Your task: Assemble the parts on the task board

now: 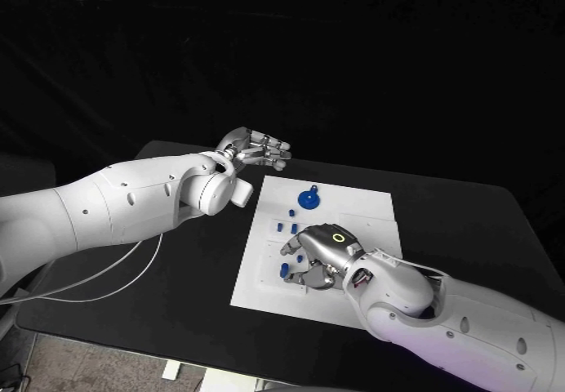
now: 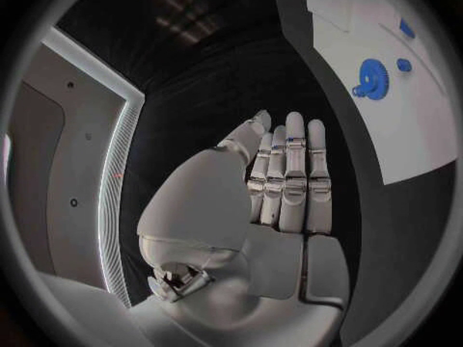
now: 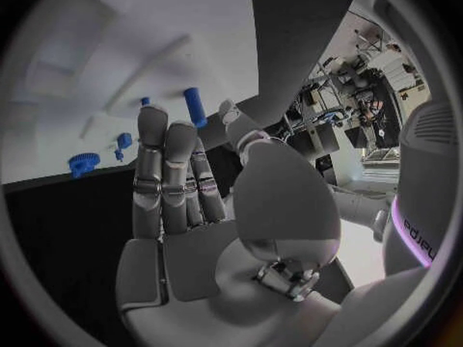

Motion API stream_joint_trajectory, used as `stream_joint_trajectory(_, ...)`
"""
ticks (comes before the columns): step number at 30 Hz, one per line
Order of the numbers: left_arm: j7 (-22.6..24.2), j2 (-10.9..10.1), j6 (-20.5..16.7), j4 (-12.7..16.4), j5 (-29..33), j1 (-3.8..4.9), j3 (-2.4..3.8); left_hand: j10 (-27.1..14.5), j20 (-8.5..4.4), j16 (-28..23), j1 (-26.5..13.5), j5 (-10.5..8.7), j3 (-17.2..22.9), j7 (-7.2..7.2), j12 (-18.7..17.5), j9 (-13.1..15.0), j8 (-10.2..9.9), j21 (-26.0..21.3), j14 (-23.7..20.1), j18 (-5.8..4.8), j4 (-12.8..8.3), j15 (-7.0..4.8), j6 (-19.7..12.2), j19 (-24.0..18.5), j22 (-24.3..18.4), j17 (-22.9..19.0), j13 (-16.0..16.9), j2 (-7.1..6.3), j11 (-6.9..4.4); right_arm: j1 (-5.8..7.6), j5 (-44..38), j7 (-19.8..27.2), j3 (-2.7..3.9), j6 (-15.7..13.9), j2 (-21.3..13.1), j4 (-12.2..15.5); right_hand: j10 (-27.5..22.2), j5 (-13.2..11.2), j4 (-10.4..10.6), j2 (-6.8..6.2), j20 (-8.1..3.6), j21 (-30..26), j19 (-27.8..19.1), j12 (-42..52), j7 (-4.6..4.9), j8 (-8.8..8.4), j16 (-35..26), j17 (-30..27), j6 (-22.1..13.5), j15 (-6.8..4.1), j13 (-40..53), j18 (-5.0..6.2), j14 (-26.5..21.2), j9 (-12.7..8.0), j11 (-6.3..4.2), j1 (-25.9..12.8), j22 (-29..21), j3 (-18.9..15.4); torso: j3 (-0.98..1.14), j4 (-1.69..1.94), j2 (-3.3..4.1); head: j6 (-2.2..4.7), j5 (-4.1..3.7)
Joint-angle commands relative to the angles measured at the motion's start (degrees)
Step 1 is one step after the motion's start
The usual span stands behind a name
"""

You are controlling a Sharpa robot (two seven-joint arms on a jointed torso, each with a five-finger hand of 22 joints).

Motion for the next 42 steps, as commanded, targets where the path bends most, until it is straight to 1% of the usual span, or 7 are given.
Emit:
stream_joint_trajectory(1,0.28,-0.09,0.87,0.03,0.32,0.12,0.03,-0.36,0.07,-0.37,-0.09,0.2,-0.01,-0.08,-0.17,-0.09,-0.08,-0.12,-0.05,-0.3,0.26,0.3,-0.35,0.51,-0.05,-0.03,-0.07,0.19,0.02,0.04,8.68,2.27,1.55,-5.09,-2.07,1.45,3.19,0.21,1.25,1.38,-0.08,0.92,2.51,-0.05,0.21,0.11,0.33,-0.04,0.65,-0.13,-0.02,0.48,0.11,-0.01,-0.55,-0.85,-0.11,0.03,0.03,-0.08,-0.1,0.13,-0.77)
stream_joint_trajectory(8,0.4,-0.68,1.14,-0.07,0.33,0.11,-0.07,-0.27,0.05,-0.29,-0.22,0.15,-0.03,-0.12,-0.16,-0.07,-0.04,-0.08,0.1,-0.31,0.44,0.26,-0.23,0.59,-0.06,0.01,-0.07,0.26,-0.02,0.14,26.71,2.97,7.07,-2.12,-9.1,2.98,15.43,2.63,2.6,3.88,-2.24,6.49,2.68,1.3,-2.01,0.38,1.39,1.05,5.74,-2.48,1.51,-1.53,0.34,0.9,-4.3,-3.55,1.82,2.41,0.11,-0.63,-0.44,0.19,-3.05)
stream_joint_trajectory(12,0.43,-0.88,1.3,-0.21,0.44,0.1,-0.19,-0.27,0.05,-0.29,-0.22,0.15,-0.03,-0.12,-0.16,-0.07,-0.04,-0.08,0.1,-0.31,0.44,0.26,-0.23,0.59,-0.06,0.01,-0.07,0.26,-0.02,1.21,34.94,2.25,8.36,2.25,-12.5,1.88,18.72,2.92,1.65,4.51,-3.45,7.1,2.49,4.54,-3.18,0.52,1.47,1.78,8.24,-3.55,4.76,-2.77,0.11,2.24,-5.72,-3.83,2.21,0.67,0.14,-0.85,-0.72,-0.06,-4.31)
stream_joint_trajectory(18,0.55,-1.08,1.58,-0.41,0.71,0.06,-0.56,-0.27,0.04,-0.28,-0.34,0.17,-0.03,-0.13,-0.17,-0.08,-0.06,-0.12,0.14,-0.32,0.56,0.25,-0.23,0.65,-0.18,0.04,-0.07,0.29,-0.04,2.4,44.44,-2.44,8.49,9.2,-15.52,-0.39,7.74,3.77,2.28,6.24,-4.66,13.15,2.7,37.14,-3.57,0.26,3.34,5.02,7.22,-4.42,36.82,-4.25,0.07,4.4,-7.1,-4.49,5.48,-1.71,0.28,-1.32,-1.09,-0.28,-5.69)
stream_joint_trajectory(22,0.6,-1.37,1.72,-0.44,0.96,-0.03,-0.88,-0.26,0.05,-0.26,-0.46,0.18,-0.02,-0.15,-0.16,-0.08,-0.06,-0.14,0.15,-0.33,0.65,0.25,-0.23,0.71,-0.32,0.07,-0.07,0.29,-0.05,2.61,46.63,-11.27,8.48,12.96,-16.98,-1.11,5.91,1.26,2.19,4.75,-4.69,16.62,2.78,47.48,-3.97,0.19,8.42,11.7,7.55,-4.46,48.56,-4.53,-0.02,6.47,-7.31,-6.46,7.84,7.77,0.67,-1.55,-1.25,-0.65,-6.41)
stream_joint_trajectory(29,0.62,-1.79,1.87,-0.28,1.14,-0.22,-1.21,-0.29,0.07,-0.27,-0.56,0.18,0.03,-0.15,-0.16,-0.08,-0.07,-0.16,0.13,-0.34,0.74,0.27,-0.25,0.75,-0.66,0.11,-0.07,0.24,-0.04,2.13,49.26,-21.41,7.88,18.54,-18.72,-0.39,9.32,0.07,6.95,3.53,-4.43,20.7,3.03,56.1,-3.6,0.14,12.46,17.36,5.97,-4.2,59.17,-4.36,0.42,7.7,-6.94,-12.31,10.22,9.39,0.94,-1.84,-1.47,-0.98,-6.89)
stream_joint_trajectory(42,0.63,-1.75,2.16,0.02,1.28,-0.42,-1.38,-0.3,0.08,-0.28,-0.7,0.16,0.1,-0.16,-0.17,-0.08,-0.06,-0.16,0.09,-0.35,0.89,0.29,-0.27,0.83,-1.12,0.14,-0.07,0.22,-0.04,1.5,50.76,-25.48,5.49,18.47,-17.92,0.52,11.76,-0.34,12.87,1.36,-4.55,23.06,3.12,59.73,-3.28,0.27,14.0,19.88,5.09,-4.23,65.12,-4.47,0.65,7.33,-6.81,-15.17,11.83,7.98,0.73,-1.52,-1.47,-1.26,-7.34)
